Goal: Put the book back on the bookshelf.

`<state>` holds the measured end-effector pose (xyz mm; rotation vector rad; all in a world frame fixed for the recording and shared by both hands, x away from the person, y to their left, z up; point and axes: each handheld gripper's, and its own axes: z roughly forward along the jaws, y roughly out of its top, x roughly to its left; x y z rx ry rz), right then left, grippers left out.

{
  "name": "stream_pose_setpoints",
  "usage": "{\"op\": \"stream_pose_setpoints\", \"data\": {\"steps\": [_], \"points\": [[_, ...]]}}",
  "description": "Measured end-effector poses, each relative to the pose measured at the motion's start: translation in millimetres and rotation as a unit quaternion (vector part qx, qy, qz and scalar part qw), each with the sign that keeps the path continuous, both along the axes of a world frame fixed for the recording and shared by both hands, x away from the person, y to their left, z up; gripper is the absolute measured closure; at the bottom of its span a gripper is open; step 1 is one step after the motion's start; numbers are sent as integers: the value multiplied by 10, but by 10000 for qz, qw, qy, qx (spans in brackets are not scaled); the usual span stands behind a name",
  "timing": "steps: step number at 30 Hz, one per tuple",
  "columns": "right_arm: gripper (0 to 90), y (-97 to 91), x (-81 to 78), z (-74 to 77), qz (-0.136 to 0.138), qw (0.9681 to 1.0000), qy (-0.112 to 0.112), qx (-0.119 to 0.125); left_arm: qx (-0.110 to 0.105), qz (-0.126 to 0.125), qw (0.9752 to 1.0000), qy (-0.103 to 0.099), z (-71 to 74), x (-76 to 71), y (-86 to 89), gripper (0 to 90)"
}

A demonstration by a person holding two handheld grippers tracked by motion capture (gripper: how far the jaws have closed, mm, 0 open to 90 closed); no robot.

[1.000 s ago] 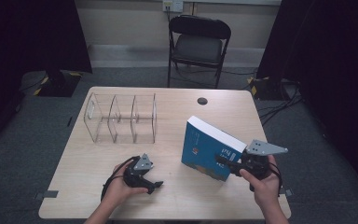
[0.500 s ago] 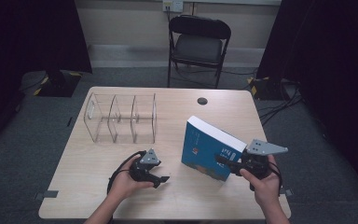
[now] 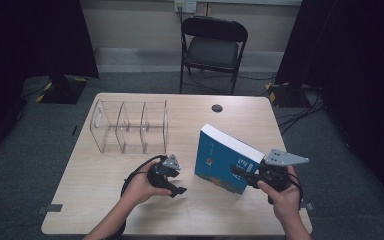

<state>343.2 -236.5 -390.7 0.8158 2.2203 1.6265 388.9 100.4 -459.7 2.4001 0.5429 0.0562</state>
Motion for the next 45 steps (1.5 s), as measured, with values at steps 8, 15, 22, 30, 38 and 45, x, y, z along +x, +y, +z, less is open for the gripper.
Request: {"op": "stream_pose_setpoints", "data": {"steps": [8,15,22,30,38,45], "points": [[603,-1,1,1,-3,10000,11,-2,299,-28,9995,6,116,86,-36,304],[602,-1,4,0,10,10000,21,18,606,-144,9980,89,176,153,-67,294],[601,-4,5,-3,19,10000,23,28,581,-126,9981,183,270,192,-73,297],[600,-5,7,-5,27,10000,21,36,758,-192,9967,201,411,212,-73,296],[599,-11,25,2,54,10000,40,21,865,-221,9958,188,572,245,-100,297],[599,-9,18,1,57,10000,36,16,1019,-311,9942,114,750,273,-143,297]]}}
